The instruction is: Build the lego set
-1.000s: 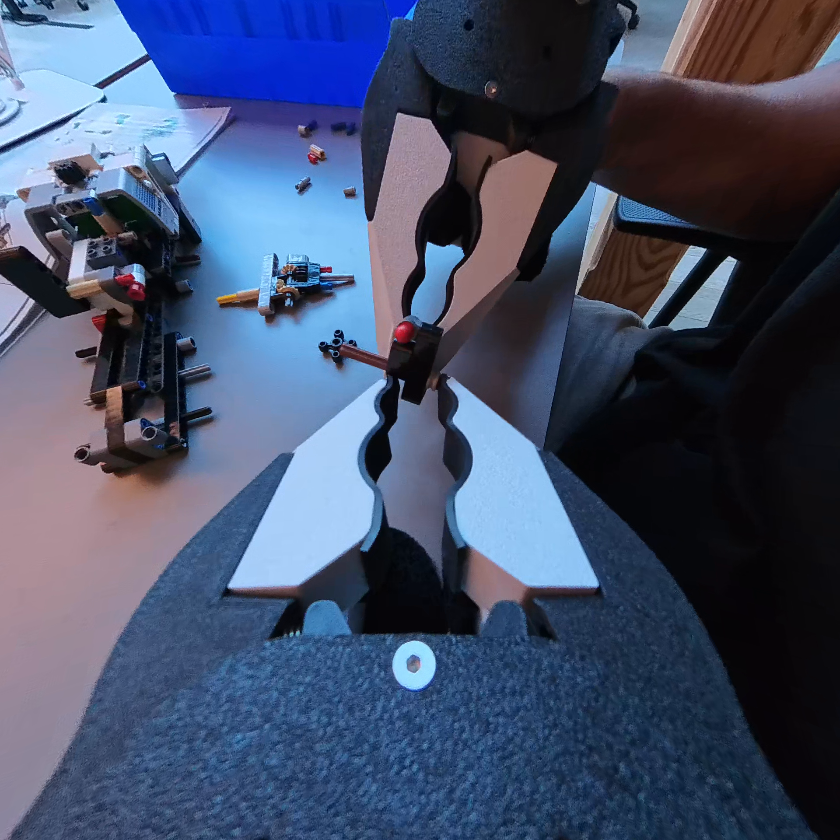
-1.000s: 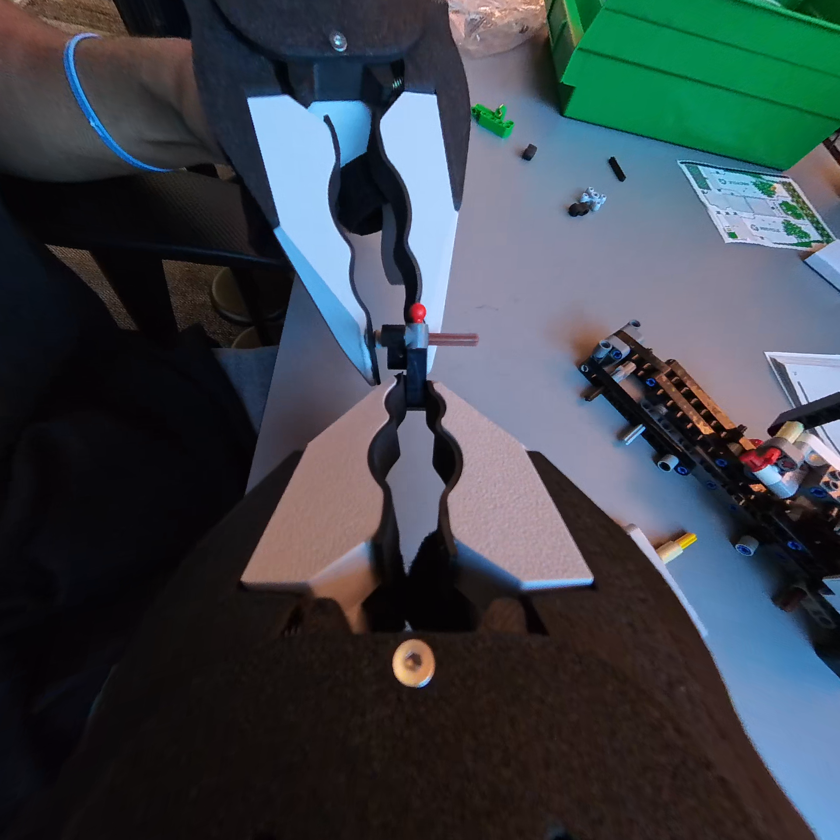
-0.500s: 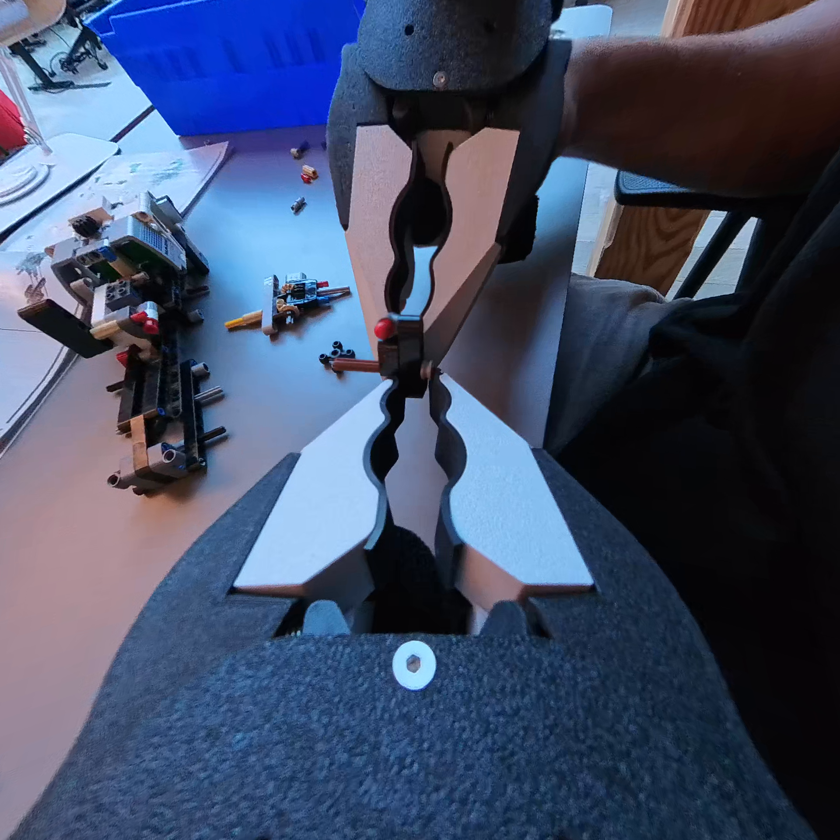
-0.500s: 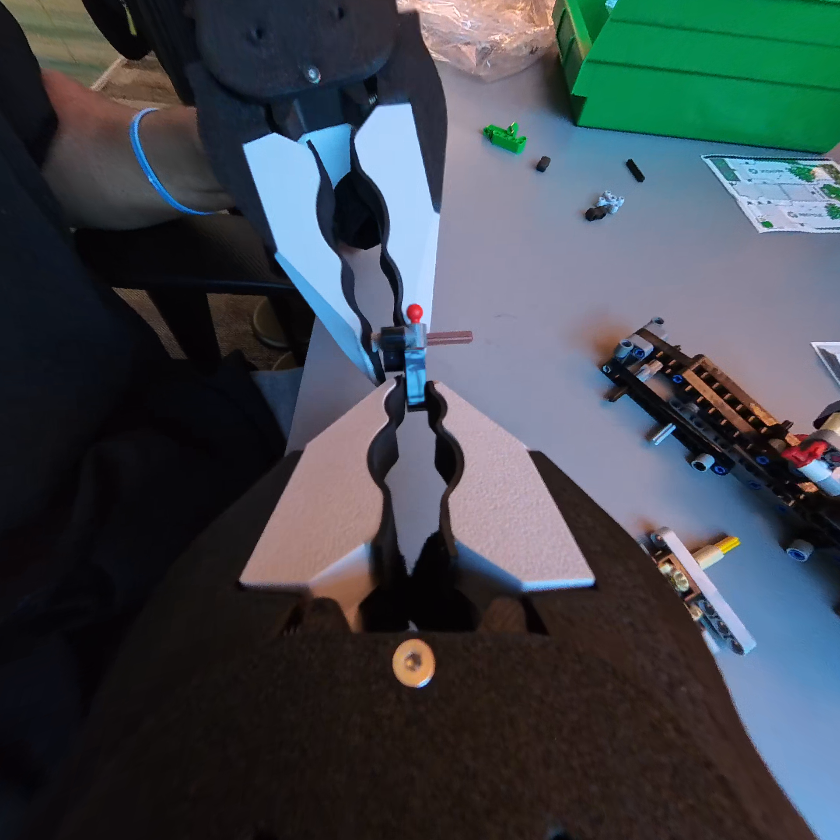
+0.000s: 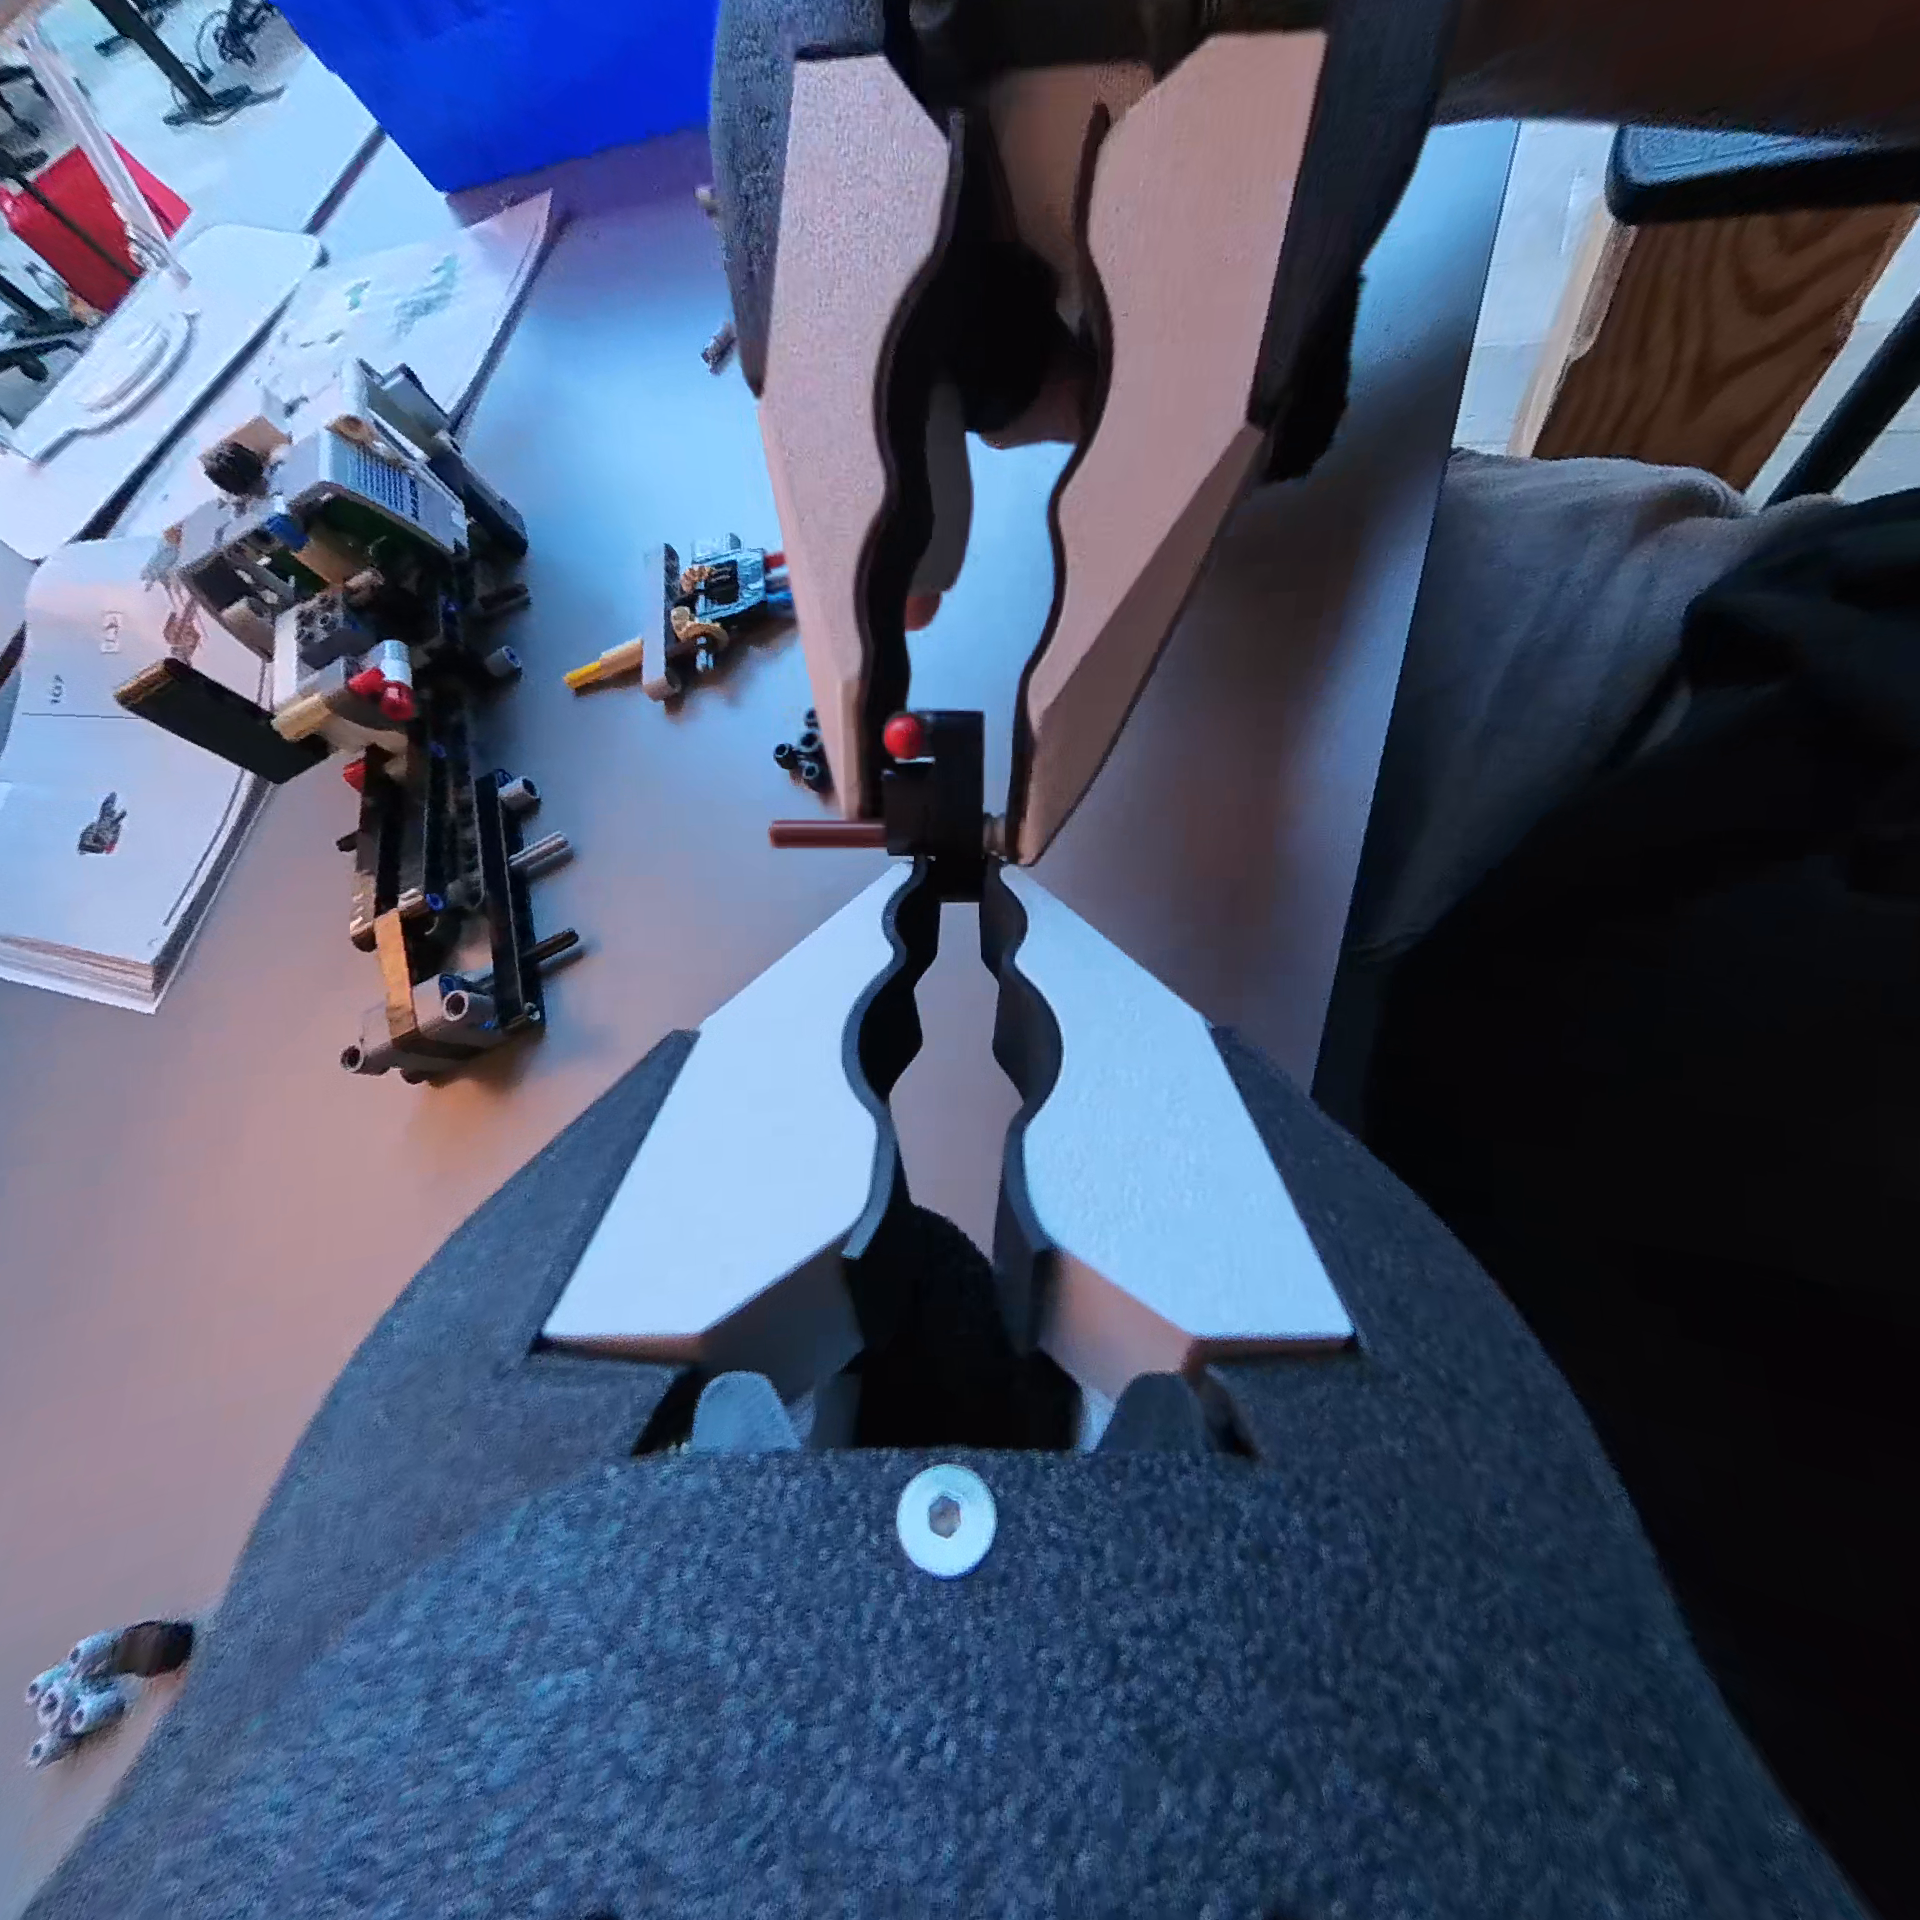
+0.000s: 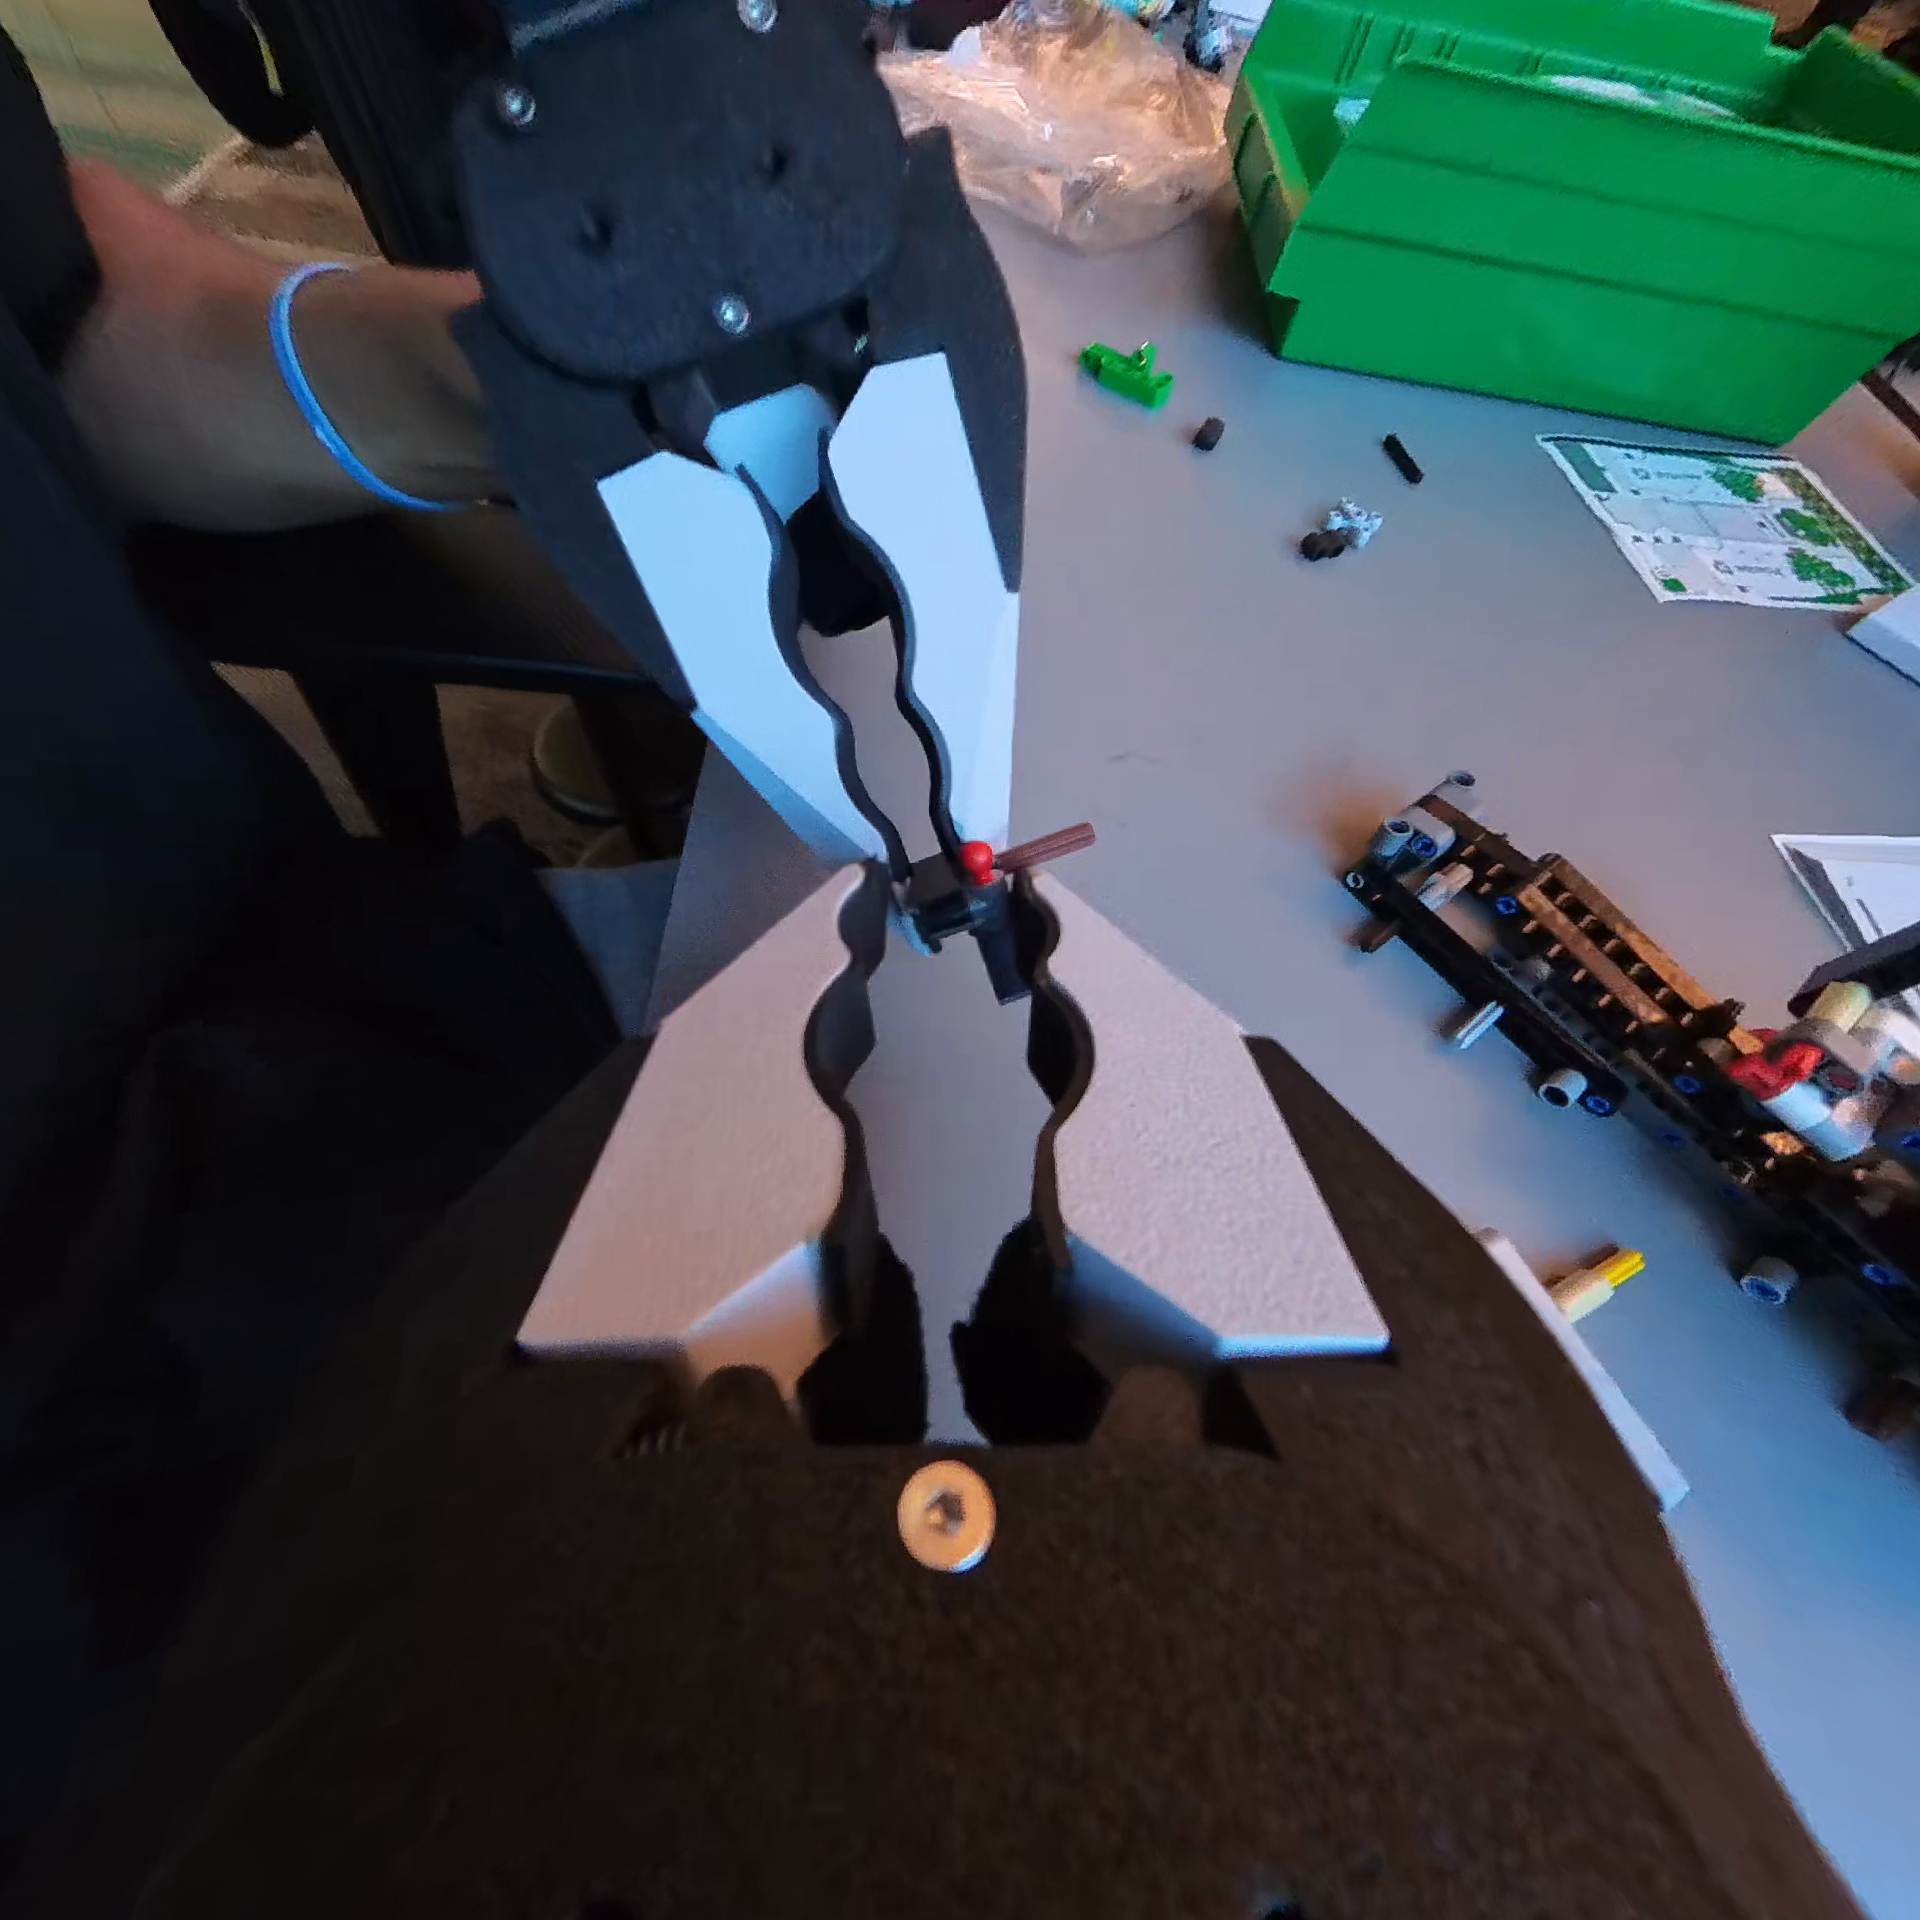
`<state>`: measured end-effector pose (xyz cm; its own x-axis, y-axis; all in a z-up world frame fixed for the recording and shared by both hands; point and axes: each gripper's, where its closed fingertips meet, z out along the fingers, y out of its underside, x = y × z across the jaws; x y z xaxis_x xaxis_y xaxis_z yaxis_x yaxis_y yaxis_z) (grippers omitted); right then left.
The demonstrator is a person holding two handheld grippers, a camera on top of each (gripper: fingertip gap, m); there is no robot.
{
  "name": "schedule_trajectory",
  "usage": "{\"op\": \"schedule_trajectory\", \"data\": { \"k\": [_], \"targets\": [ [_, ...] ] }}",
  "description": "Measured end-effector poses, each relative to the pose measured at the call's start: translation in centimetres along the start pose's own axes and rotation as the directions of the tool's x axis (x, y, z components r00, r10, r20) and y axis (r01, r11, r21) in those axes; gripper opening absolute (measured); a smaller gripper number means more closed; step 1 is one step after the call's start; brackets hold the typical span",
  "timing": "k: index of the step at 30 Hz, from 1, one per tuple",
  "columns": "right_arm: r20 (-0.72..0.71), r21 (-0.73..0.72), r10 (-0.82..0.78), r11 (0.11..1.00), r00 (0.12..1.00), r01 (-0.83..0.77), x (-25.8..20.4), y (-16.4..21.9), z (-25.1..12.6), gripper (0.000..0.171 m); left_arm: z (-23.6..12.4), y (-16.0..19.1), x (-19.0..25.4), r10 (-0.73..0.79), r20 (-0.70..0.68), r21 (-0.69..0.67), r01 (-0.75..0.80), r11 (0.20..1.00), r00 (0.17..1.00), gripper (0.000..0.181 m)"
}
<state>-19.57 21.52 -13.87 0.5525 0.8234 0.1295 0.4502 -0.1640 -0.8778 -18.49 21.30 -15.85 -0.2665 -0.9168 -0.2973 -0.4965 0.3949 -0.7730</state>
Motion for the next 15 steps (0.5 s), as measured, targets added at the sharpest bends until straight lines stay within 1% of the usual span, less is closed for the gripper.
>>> {"op": "schedule_trajectory", "data": {
  "k": [4,6,9,11,13,15],
  "targets": [
    [0.002,0.015,-0.031,0.999,1.0,0.031,-0.1,-0.3,-0.2,0.022,-0.2,-0.3,0.2,-0.042,-0.042,0.025,0.043,0.999,0.998,0.005],
    [0.021,0.039,-0.001,0.999,1.0,0.0,-0.2,-0.7,-0.3,0.021,-0.5,-0.6,0.2,-0.047,-0.051,0.053,0.05,0.997,0.998,0.006],
    [0.088,0.139,0.072,0.987,0.994,-0.083,-0.3,-1.9,-1.1,0.02,-1.5,-1.9,0.1,-0.08,-0.075,0.178,0.092,0.98,0.994,0.006],
    [0.132,0.189,0.105,0.974,0.986,-0.129,-0.5,-2.5,-1.5,0.02,-2.0,-2.5,0.2,-0.116,-0.111,0.233,0.139,0.962,0.987,0.005],
    [0.164,0.186,0.138,0.968,0.977,-0.167,-0.7,-2.4,-1.4,0.021,-2.1,-2.5,0.5,-0.121,-0.144,0.226,0.152,0.962,0.982,0.005],
    [0.155,0.158,0.138,0.974,0.978,-0.163,-0.7,-1.9,-1.1,0.021,-1.8,-2.0,0.7,-0.125,-0.158,0.191,0.155,0.969,0.979,0.005]
  ]
}}
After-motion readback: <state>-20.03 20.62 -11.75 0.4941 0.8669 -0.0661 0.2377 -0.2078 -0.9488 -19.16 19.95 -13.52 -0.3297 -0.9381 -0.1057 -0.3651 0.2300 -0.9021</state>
